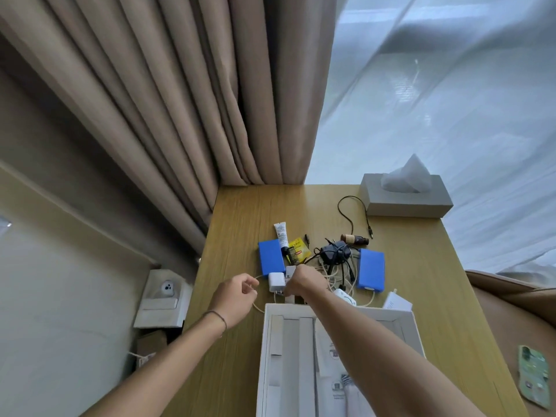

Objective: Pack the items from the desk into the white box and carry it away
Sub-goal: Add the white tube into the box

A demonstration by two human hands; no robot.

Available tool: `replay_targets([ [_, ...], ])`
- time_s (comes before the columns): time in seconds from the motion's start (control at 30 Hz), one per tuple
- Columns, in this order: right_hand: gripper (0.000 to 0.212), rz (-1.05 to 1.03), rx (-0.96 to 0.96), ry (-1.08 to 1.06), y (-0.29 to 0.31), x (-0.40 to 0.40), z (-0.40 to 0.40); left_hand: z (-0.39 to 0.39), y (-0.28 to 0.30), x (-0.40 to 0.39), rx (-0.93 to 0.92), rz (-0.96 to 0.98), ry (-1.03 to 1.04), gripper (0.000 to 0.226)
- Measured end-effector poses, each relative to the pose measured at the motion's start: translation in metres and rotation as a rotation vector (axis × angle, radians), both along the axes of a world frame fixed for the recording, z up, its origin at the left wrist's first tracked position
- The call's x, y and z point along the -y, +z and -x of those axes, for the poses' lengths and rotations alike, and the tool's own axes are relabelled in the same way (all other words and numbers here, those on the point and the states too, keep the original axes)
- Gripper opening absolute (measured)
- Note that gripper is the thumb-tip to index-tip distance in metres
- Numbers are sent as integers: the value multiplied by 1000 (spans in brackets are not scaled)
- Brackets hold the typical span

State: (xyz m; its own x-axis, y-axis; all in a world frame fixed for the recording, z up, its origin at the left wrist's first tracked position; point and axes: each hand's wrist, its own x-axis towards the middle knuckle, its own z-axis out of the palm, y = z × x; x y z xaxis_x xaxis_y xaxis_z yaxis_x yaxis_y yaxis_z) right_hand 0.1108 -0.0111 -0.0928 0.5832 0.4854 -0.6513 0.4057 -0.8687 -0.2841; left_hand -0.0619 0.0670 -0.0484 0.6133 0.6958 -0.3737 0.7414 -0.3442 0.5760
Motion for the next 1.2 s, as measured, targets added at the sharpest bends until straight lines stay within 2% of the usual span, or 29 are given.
replay_targets([
  [0.27,13,-202,-10,-34,5,4,-11,-25,-21,-1,-32,23,30,27],
  [0.33,11,-336,-97,-113,11,13,-17,-30,-24,-3,-39,23,29,30],
  [0.43,18,-520,-276,-302,28,31,-23,-39,-27,-4,-67,-59,-38,34],
  [0.57,17,-713,-506,-590,48,58,-28,-58,-30,-5,-32,-191,-283,47],
  [0.7,14,-807,-708,-744,58,85,-25,-77,-31,-16,-226,-414,-723,66],
  [0.8,21,-856,-760,-746,65,100,-20,-83,-34,-19,-360,-678,-995,51],
  [0.9,26,-908,-874,-672,81,111,-16,-87,-36,-16,-405,-835,-1121,37],
  [1.1,24,-872,-857,-541,95,141,-7,-87,-41,-15,-372,-913,-1127,30],
  [1.2,33,-822,-799,-509,92,158,0,-84,-42,-15,-305,-894,-1073,28],
])
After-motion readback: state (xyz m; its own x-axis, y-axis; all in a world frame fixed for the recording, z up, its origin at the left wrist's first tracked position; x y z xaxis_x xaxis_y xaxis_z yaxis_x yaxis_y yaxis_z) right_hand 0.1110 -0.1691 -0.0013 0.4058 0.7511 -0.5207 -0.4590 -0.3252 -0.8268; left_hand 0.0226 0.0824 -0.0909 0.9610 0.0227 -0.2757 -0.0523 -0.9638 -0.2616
